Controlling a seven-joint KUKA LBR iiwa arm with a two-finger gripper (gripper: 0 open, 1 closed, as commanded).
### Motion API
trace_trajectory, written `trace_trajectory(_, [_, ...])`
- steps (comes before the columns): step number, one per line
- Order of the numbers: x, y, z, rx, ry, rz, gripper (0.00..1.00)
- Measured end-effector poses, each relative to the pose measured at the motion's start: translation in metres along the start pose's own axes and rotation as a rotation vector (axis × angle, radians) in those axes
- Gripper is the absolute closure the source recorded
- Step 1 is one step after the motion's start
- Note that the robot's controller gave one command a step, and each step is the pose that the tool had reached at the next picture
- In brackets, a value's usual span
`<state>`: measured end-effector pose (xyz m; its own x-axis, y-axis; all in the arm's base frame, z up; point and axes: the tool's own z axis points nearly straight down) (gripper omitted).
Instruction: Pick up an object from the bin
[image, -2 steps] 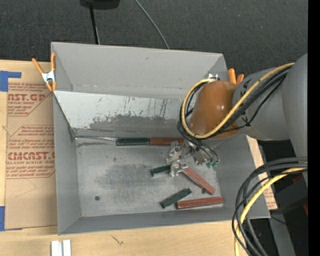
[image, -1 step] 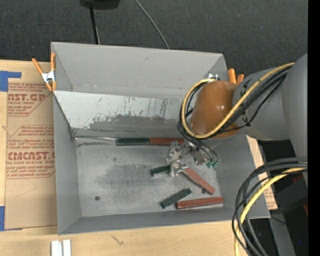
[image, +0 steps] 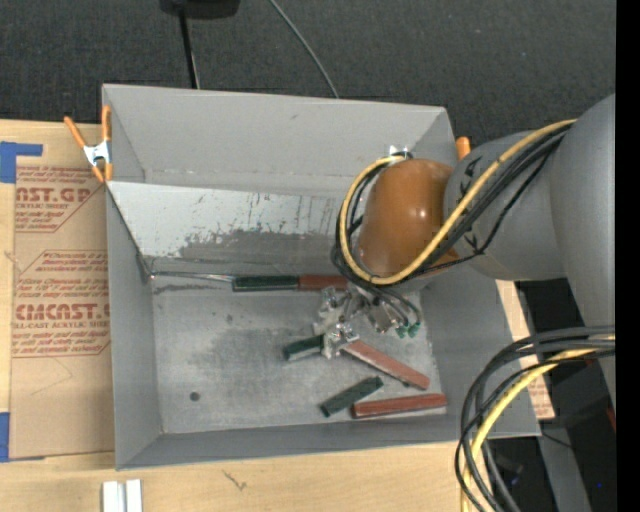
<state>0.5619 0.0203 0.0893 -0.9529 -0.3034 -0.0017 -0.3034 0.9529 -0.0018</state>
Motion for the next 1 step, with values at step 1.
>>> trace_trajectory(1, [0.0049, 0.0027, -0.0572, -0.007, 0.005, -0.192, 1.0])
